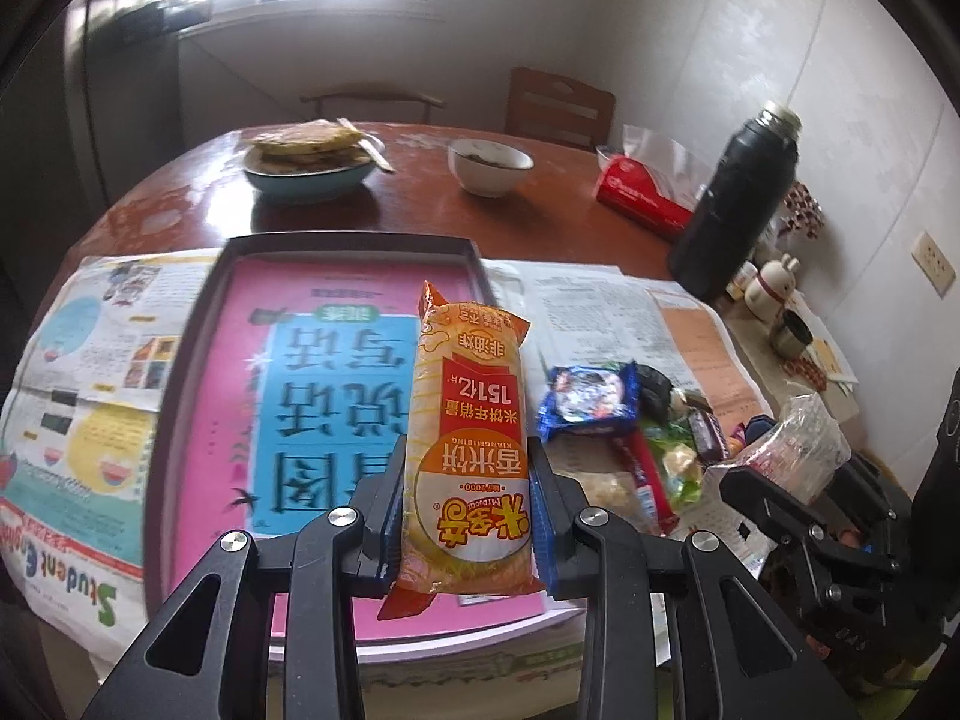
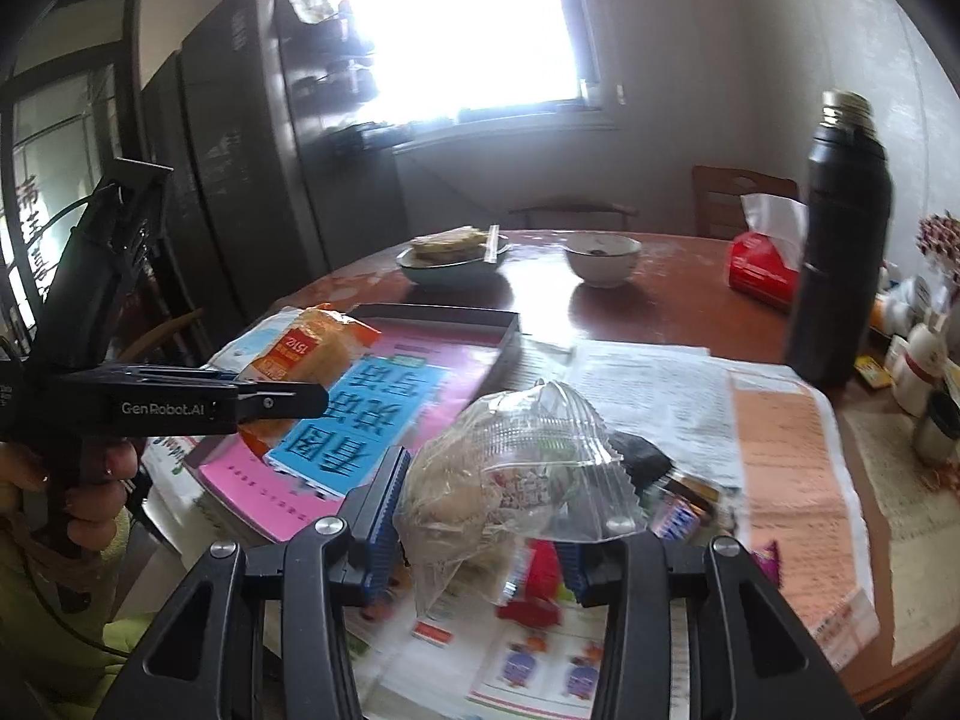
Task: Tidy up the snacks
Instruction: 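Carry the wafer pack and cookie bag over the pink tray with both tools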
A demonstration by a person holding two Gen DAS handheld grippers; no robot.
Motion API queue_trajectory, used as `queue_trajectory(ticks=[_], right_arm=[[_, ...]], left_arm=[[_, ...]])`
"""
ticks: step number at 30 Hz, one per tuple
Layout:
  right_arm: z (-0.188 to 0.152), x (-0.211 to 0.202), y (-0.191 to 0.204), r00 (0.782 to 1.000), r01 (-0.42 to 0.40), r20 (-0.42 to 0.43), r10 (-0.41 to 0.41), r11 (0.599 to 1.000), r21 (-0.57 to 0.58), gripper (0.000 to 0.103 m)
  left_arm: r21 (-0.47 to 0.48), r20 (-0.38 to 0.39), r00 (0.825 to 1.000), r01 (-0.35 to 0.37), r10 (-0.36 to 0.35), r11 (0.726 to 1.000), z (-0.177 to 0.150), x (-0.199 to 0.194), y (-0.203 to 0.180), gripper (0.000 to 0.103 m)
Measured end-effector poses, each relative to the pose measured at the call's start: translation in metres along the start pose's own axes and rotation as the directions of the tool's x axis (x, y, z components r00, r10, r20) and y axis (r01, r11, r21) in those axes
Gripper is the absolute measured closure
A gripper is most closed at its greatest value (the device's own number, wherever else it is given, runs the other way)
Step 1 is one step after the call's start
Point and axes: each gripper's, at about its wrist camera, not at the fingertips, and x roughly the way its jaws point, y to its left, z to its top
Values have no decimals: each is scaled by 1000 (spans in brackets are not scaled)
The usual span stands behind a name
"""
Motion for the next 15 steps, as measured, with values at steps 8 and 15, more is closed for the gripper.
queue_trajectory(ticks=[8,15], right_arm=[[17,17,31,998,-66,-9,66,996,-52,59],[28,36,56,993,-114,-36,110,988,-101,59]], left_arm=[[-57,17,999,-35,36,998,-1,-12,36,68],[-103,17,997,-76,78,992,-5,-18,66,68]])
